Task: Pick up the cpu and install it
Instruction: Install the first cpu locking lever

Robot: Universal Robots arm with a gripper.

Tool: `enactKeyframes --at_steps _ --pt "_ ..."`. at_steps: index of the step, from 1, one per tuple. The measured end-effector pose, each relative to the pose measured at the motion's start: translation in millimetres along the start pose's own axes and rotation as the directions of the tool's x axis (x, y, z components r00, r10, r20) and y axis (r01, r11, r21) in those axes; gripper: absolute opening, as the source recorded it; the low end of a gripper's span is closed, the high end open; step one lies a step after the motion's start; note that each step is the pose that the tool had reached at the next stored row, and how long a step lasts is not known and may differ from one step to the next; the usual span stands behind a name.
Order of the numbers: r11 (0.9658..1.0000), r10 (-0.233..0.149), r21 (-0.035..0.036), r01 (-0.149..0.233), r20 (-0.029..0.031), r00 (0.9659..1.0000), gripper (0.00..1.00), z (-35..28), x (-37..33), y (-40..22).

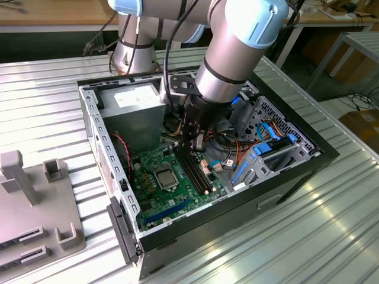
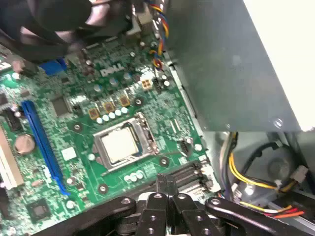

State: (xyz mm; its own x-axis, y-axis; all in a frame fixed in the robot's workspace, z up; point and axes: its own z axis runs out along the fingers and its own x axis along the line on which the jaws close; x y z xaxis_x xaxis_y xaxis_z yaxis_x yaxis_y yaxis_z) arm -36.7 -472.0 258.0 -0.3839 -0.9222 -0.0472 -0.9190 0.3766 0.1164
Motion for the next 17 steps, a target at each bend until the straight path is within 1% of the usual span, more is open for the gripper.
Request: enactKeyframes --at_steps 1,3,5,6,7,10,14,17 --pt "1.0000 -0.001 -0.0027 0.001 0.0068 1.0000 0.11 1.1 -4.1 1.1" --pt "1.0000 -0.002 -0.0076 0.002 0.0183 0.9998 0.11 3.0 -10.1 3.4" --pt "0.9999 -0.003 -0.0111 0.003 0.0267 0.9996 0.11 4.9 -13.3 4.6" --pt "0.9999 -0.003 -0.0124 0.003 0.0300 0.9995 0.11 5.6 -14.6 5.0" --pt "0.9999 -0.003 -0.0130 0.003 0.0314 0.9995 0.11 6.0 -16.0 5.3" --pt "0.9999 -0.003 -0.0130 0.003 0.0316 0.9995 0.11 6.2 -19.4 5.5" --pt "0.9999 -0.003 -0.0130 0.003 0.0314 0.9995 0.11 8.3 -21.1 6.3" --pt "0.9999 -0.003 -0.0141 0.004 0.0325 0.9995 0.11 9.7 -23.3 7.1"
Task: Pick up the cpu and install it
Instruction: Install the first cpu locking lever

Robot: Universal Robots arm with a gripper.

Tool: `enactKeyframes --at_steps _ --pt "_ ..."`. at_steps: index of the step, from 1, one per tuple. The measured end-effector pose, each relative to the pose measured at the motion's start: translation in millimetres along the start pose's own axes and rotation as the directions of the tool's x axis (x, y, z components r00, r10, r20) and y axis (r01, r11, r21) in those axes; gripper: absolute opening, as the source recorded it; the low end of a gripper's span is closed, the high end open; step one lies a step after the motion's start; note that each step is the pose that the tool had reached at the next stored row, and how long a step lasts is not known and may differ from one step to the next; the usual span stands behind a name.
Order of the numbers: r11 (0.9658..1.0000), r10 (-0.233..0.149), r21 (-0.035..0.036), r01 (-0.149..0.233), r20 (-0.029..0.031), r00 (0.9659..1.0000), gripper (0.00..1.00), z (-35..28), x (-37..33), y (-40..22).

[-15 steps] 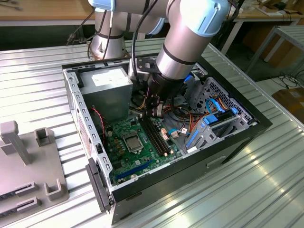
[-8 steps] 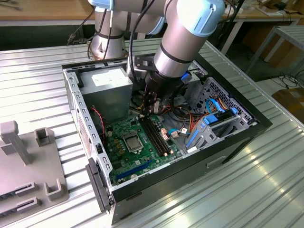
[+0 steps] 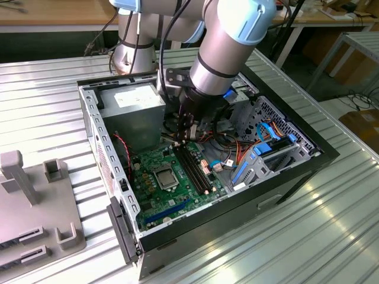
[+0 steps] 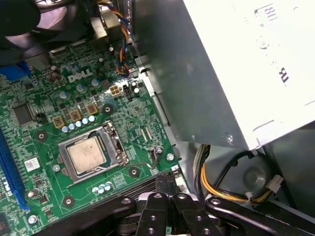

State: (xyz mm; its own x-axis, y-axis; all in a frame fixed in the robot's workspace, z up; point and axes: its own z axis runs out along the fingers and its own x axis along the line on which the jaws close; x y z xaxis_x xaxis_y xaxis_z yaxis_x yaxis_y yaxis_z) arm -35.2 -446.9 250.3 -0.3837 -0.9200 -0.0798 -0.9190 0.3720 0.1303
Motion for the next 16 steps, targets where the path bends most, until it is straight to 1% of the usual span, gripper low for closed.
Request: enactKeyframes --at_steps 2,5,8,16 --pt "1.0000 0.000 -0.0001 0.000 0.0002 1.0000 0.11 1.4 -1.2 1.5" --pt "1.0000 0.000 -0.0004 0.000 0.0007 1.0000 0.11 3.3 -0.8 5.1" --pt "1.0000 -0.001 -0.0011 0.001 0.0024 1.0000 0.11 6.4 -0.7 7.8" --pt "1.0000 -0.001 -0.0012 0.001 0.0024 1.0000 0.11 7.1 -0.9 7.9"
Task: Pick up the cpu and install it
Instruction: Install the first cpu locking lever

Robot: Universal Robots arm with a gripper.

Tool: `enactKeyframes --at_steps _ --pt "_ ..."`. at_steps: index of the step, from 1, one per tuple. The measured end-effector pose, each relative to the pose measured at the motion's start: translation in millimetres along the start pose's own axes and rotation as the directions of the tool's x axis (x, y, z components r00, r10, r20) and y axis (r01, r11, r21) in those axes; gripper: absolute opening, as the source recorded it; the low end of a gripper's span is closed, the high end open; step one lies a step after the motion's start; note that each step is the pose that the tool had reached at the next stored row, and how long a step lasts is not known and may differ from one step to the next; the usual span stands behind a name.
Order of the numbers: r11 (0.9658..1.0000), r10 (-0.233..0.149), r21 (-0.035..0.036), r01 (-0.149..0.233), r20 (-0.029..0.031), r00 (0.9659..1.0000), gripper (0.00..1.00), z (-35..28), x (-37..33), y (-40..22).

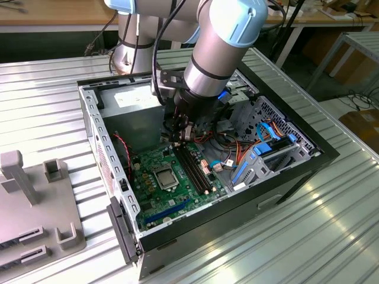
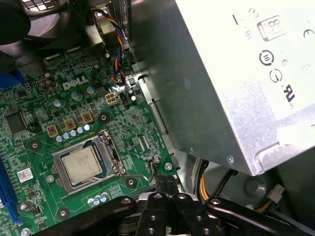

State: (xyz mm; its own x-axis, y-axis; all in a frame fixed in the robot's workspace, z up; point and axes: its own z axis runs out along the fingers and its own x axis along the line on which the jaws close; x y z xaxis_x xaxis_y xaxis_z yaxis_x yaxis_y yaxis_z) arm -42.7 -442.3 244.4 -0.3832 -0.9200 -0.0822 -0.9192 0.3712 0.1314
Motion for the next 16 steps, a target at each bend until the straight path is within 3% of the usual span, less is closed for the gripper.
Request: enactKeyframes --at_steps 6,12,16 --pt "1.0000 0.000 0.0000 0.000 0.0000 1.0000 0.11 0.2 -0.1 0.4" --pt "1.0000 -0.003 -0.0002 0.003 -0.0003 1.0000 0.11 1.5 1.8 4.6" --pt "0.9999 -0.015 0.0001 0.015 -0.0054 0.9999 0.11 0.9 6.9 3.2"
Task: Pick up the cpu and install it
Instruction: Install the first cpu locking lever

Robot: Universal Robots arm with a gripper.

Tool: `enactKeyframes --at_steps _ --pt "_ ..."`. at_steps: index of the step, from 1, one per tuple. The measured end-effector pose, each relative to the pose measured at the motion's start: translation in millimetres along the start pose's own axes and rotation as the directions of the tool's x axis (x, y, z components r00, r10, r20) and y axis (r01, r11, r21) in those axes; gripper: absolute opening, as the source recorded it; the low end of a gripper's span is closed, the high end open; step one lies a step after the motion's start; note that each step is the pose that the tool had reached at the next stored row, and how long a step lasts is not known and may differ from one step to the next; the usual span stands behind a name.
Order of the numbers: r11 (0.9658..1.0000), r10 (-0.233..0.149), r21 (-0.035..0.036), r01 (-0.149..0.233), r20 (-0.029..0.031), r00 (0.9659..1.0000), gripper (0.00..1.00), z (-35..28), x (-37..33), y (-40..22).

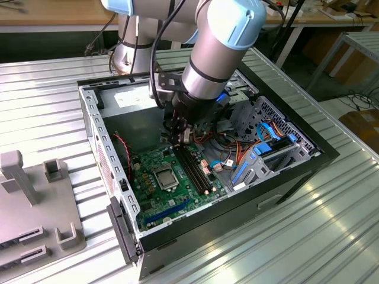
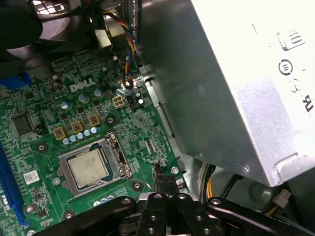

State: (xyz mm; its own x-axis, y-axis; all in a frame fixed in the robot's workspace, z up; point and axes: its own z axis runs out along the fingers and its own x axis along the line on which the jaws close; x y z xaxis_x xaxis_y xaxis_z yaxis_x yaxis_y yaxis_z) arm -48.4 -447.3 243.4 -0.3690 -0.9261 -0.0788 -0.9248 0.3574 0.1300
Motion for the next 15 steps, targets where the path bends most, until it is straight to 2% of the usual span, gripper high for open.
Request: enactKeyframes --at_steps 5,9,12,15 --pt "0.9994 -0.036 -0.0009 0.036 -0.0101 0.9993 0.11 0.0 1.2 0.3" --pt "0.9966 -0.083 -0.0048 0.083 -0.0165 0.9964 0.11 0.2 2.3 0.7" --pt "0.9959 -0.090 -0.0047 0.090 -0.0205 0.9957 0.11 -0.5 8.2 -1.6" --pt "0.9956 -0.094 -0.0031 0.094 -0.0275 0.9952 0.11 -0.9 12.7 -3.3"
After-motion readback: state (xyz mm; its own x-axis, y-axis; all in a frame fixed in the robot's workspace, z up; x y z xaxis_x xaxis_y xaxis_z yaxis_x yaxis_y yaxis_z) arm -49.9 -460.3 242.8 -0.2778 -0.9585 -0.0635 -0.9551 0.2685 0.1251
